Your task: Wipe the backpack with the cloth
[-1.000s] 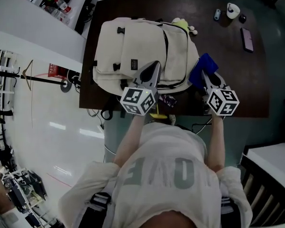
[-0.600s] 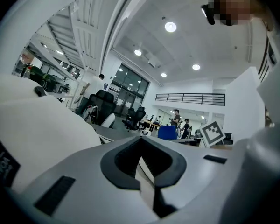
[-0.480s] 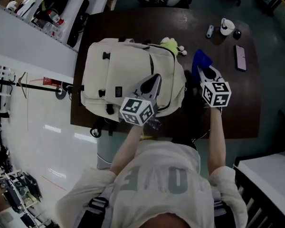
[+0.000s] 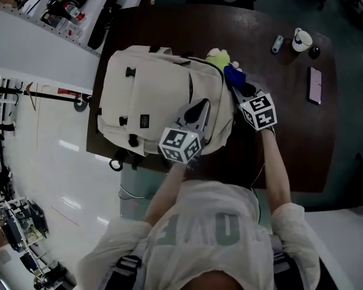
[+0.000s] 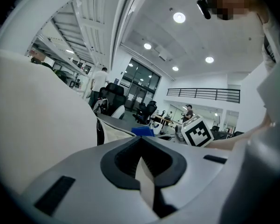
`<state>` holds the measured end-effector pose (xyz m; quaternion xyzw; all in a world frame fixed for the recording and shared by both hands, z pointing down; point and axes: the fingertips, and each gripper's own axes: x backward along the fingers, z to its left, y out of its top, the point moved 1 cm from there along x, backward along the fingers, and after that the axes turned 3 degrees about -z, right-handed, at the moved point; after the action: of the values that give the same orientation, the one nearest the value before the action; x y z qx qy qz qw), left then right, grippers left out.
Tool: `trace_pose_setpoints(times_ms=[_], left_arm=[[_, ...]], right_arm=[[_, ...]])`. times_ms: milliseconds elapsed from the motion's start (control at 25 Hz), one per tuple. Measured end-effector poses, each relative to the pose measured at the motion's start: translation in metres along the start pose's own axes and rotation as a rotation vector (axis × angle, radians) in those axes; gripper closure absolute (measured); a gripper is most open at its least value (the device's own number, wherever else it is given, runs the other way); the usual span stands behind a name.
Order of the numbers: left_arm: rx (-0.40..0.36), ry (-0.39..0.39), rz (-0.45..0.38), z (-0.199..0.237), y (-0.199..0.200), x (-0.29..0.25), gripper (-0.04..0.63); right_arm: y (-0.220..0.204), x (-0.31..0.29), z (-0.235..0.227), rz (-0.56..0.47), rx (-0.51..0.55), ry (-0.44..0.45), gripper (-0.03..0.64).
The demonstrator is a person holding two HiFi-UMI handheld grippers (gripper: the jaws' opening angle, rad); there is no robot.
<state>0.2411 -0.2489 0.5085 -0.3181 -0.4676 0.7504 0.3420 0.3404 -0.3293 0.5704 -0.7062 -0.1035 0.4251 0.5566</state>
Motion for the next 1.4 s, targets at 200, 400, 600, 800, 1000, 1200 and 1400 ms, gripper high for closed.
trace_pose_setpoints(times_ms=[200,400,600,800,1000,1200,1400], left_arm=[[0.005,-0.007,0.004,0.000,-0.003,-0.002,0.591],[-0.002,-0.046,0.007,-0.004,-0.003,0.001,0.591],[-0.009,-0.096,0.016,-0.010,-0.004,0.014,0.591],[-0.005,-0.141,0.013,-0.013,-0.004,0.031,0.591],[-0.004,-0.201,0.027,-0.017,-0.010,0.052,0.591],[0.015,-0.254,0.047,-0.016,-0.018,0.072,0.591],[0.017,-0.242,0.028,-0.016,-0.019,0.092,0.591]], right_arm=[[0.000,-0.001,0.012,0.019,0.040,0.025,0.566],[-0.003,0.012,0.021,0.042,0.082,0.002,0.566],[-0.011,0.034,0.043,0.043,0.056,-0.042,0.566],[-0.027,0.064,0.069,0.060,0.039,-0.093,0.566],[-0.038,0.091,0.097,0.072,0.022,-0.166,0.566],[-0.045,0.106,0.134,0.080,0.002,-0.220,0.566],[-0.064,0.114,0.178,0.094,-0.038,-0.183,0.566]])
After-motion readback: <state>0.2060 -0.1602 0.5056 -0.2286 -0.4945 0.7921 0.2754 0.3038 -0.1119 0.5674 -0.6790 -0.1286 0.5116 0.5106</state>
